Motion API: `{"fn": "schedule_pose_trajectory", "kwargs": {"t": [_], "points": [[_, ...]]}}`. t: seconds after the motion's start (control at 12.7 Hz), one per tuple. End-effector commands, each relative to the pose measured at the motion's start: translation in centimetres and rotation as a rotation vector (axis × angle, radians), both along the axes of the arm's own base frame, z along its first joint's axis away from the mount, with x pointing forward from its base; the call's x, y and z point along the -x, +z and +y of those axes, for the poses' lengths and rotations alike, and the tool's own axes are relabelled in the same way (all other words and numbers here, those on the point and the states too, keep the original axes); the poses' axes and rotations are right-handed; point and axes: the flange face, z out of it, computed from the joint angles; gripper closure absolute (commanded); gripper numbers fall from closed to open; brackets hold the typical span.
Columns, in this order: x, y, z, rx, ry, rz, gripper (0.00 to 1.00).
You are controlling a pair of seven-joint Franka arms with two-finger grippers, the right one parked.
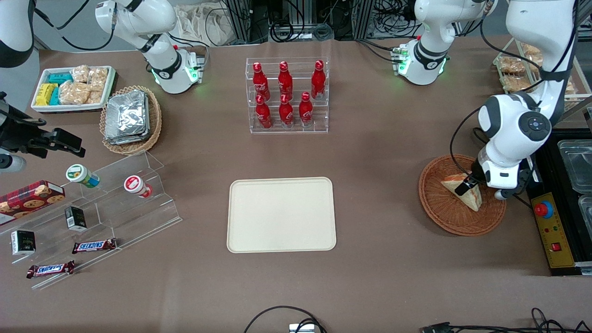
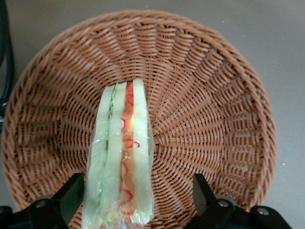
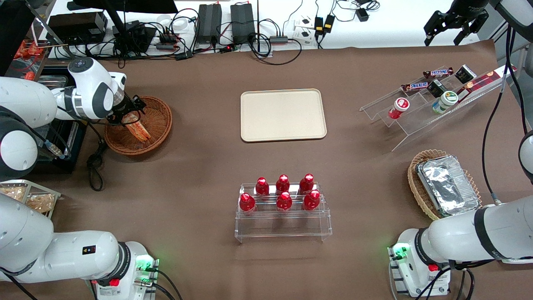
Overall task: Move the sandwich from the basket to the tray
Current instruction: 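Lower the open left gripper over the wrapped sandwich in the basket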
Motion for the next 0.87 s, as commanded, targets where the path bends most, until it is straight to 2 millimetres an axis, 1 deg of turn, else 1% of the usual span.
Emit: {"fn": "schedule_pose_trajectory", "kwargs": {"t": [0.0, 0.16, 0.24, 0.32, 0.39, 0.47, 0.55, 0.63, 0.79], "points": [[0.8, -1.6, -0.2, 0.003, 0.013, -0.022, 0.00], [1.0, -2.6, 0.0, 0.004, 0.014, -0.022, 0.00], [1.0, -2.7, 0.0, 0.003, 0.012, -0.025, 0.01], [1.1, -2.9, 0.0, 0.001, 0.010, -0.022, 0.14], [1.1, -2.9, 0.0, -0.001, 0.003, -0.022, 0.43], [1.1, -2.9, 0.0, -0.003, -0.008, -0.022, 0.65], [1.1, -2.8, 0.0, -0.003, -0.014, -0.023, 0.76], [1.1, -2.8, 0.0, -0.004, -0.017, -0.023, 0.79], [1.1, -2.3, -0.1, -0.007, -0.038, -0.022, 0.79]]}}
